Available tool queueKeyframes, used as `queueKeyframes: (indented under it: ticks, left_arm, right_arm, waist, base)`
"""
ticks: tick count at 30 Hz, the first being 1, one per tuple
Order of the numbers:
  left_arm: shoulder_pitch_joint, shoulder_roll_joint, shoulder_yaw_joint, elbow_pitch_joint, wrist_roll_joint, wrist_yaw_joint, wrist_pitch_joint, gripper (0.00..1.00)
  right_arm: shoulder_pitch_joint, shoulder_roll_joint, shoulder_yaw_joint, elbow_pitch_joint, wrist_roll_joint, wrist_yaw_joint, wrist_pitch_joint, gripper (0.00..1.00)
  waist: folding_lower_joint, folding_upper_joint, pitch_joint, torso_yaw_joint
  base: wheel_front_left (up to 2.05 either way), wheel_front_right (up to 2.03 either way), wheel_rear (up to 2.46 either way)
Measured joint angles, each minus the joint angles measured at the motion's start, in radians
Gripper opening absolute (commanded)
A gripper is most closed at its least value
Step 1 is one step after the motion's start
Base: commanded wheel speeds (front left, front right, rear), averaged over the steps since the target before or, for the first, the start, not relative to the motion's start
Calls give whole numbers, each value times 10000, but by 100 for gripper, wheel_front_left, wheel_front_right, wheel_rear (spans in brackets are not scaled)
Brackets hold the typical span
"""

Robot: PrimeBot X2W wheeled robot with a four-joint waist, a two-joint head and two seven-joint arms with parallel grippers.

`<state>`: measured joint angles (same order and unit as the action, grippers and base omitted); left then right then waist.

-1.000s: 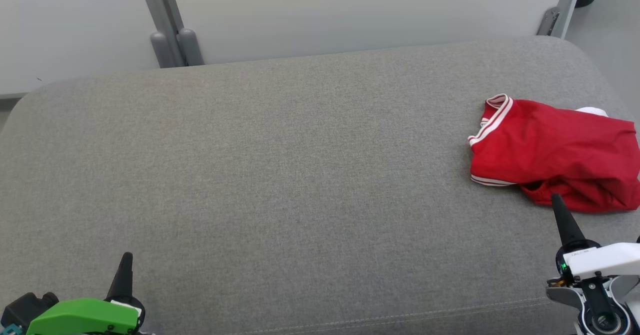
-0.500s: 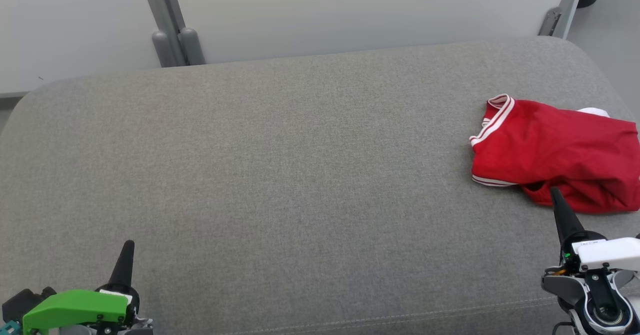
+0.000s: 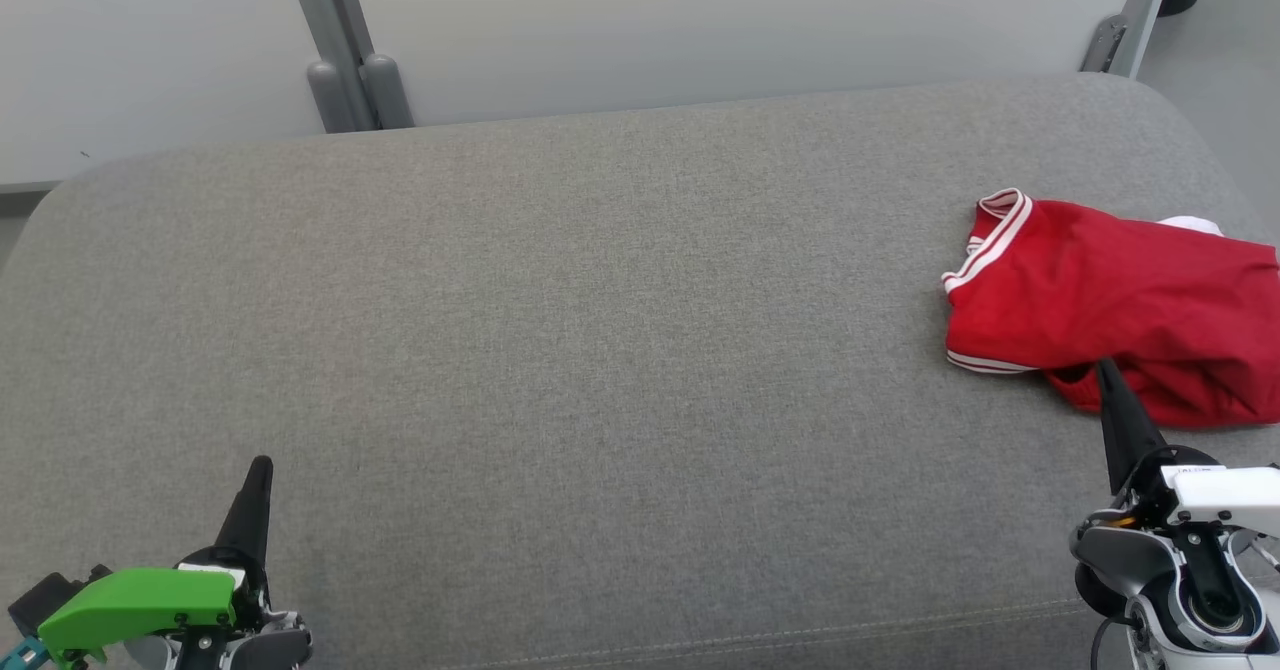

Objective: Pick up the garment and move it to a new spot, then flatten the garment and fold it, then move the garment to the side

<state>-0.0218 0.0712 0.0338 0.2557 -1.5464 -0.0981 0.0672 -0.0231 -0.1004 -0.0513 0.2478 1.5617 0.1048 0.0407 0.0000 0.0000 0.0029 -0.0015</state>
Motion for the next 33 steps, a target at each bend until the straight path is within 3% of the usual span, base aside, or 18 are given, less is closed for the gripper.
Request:
queueKeyframes:
  ticks: [8,33]
  left_arm:
    - [-263,-198,201,150,-696,-180,215,0]
    - [-346,-203,234,219,-698,-219,215,0]
  right_arm:
    - [-215,226,-219,167,871,90,219,0]
    - [-293,236,-255,245,878,94,219,0]
  waist:
    - [0,0,2,16]
    - [0,0,-2,15]
  base:
    - [0,0,0]
    - [0,0,0]
